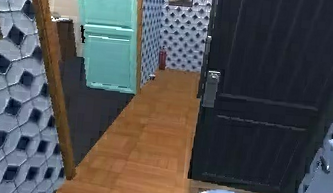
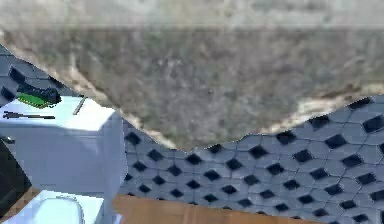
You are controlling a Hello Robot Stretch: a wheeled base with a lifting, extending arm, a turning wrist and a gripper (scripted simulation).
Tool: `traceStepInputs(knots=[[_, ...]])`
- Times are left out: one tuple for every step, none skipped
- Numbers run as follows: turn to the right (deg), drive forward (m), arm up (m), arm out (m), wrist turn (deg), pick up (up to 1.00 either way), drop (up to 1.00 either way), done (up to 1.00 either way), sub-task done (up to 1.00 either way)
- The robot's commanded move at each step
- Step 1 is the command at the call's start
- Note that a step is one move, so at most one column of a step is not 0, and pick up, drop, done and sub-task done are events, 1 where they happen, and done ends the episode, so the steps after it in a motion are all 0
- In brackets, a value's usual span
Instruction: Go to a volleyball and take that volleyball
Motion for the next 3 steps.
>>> traceStepInputs(knots=[[-42.0, 0.0, 0.0, 0.0, 0.0, 0.0, 0.0, 0.0, 0.0], [0.0, 0.75, 0.0, 0.0, 0.0, 0.0, 0.0, 0.0, 0.0], [45.0, 0.0, 0.0, 0.0, 0.0, 0.0, 0.0, 0.0, 0.0]])
